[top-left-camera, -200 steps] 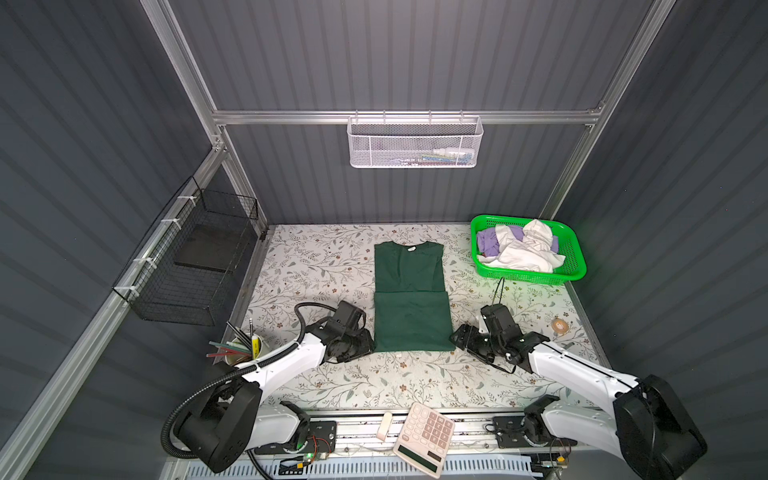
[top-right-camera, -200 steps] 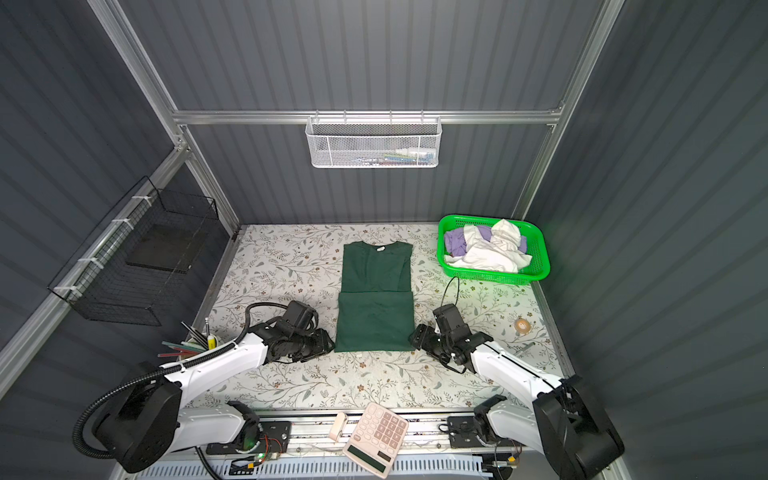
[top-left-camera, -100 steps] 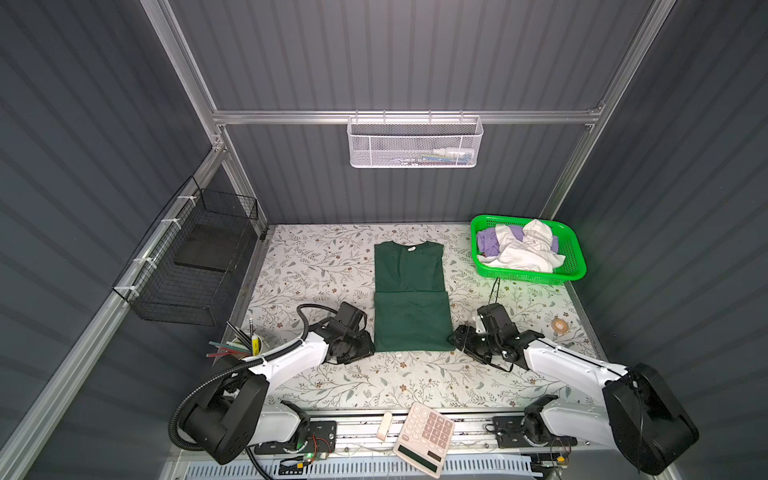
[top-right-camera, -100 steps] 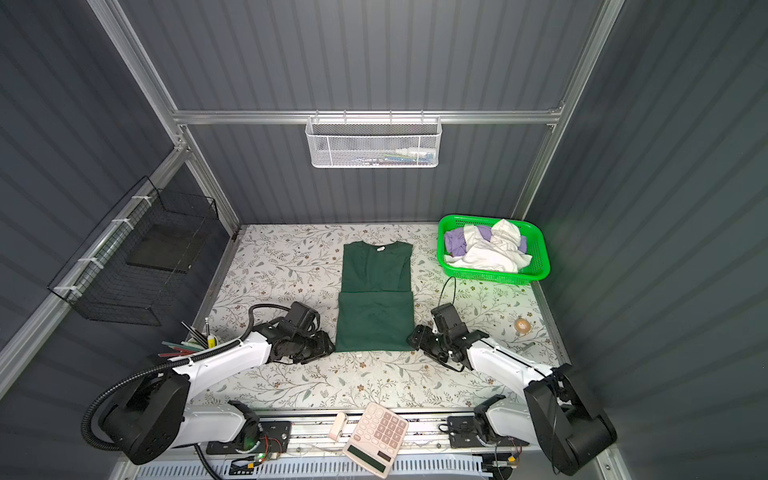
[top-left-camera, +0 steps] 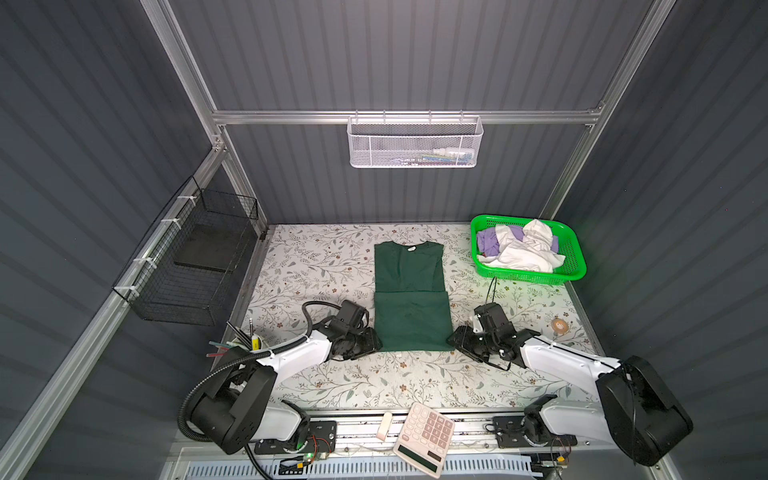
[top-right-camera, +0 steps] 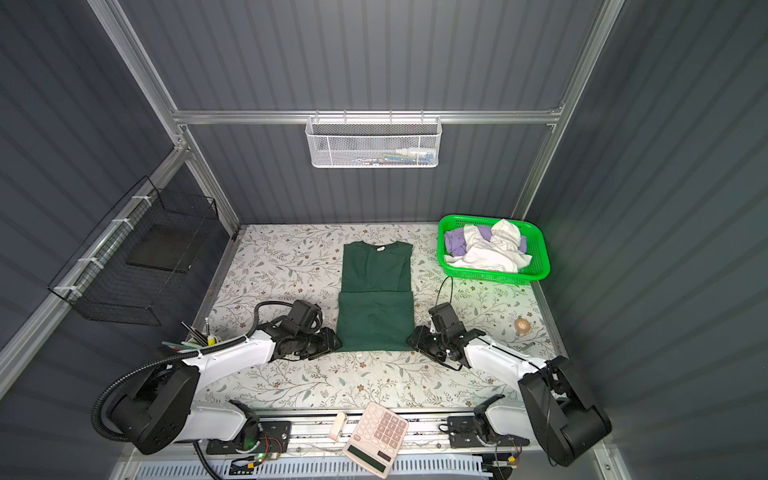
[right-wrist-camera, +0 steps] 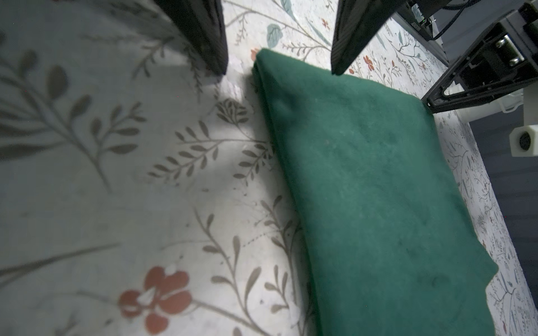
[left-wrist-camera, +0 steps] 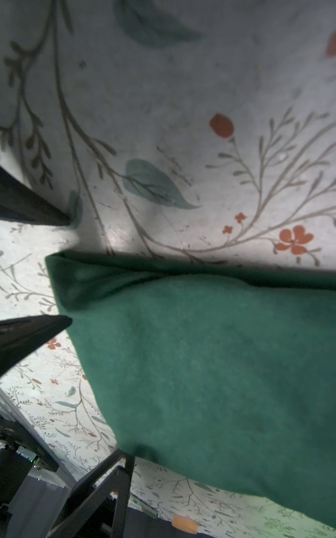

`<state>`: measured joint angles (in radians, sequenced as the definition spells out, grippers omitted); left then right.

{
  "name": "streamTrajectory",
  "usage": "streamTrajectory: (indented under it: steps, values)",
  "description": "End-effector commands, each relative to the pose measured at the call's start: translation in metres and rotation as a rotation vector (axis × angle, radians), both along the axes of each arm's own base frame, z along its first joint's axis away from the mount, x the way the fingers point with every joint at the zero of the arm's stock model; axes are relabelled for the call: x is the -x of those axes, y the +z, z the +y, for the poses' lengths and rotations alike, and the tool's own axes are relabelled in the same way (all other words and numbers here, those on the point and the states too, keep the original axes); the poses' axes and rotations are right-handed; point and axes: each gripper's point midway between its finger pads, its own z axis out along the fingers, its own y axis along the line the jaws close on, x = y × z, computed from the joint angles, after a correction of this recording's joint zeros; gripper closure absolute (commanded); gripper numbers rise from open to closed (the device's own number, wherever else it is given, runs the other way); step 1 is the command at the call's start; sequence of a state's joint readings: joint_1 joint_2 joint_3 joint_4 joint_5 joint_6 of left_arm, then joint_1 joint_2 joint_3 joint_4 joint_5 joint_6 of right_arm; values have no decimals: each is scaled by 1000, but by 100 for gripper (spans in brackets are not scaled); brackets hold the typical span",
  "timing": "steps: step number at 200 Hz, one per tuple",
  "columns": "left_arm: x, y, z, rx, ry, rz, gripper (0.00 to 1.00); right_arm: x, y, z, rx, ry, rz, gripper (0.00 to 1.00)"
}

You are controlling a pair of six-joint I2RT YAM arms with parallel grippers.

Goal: Fold and stack the t-shirts
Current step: 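Grasp the near corners of the folded shirt with both grippers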

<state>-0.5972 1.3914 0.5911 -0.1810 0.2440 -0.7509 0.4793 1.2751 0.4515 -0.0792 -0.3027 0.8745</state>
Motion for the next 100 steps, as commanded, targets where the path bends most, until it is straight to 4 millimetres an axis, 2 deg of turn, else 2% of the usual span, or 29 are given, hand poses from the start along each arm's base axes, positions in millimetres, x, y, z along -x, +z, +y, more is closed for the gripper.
streamTrajectory:
  steps: [1, 39, 69, 100]
  values:
    - [20, -23, 10, -73, -37, 85, 51, 18, -21, -5, 43, 4, 86, 43]
    - [21, -26, 15, -109, -39, 85, 57, 17, -22, -1, 45, 1, 87, 48]
    - [24, -28, 12, -106, -38, 103, 70, 24, -24, -2, 53, 5, 113, 51]
    - [27, -35, 12, -108, -44, 121, 69, 29, -28, -5, 62, 0, 124, 51]
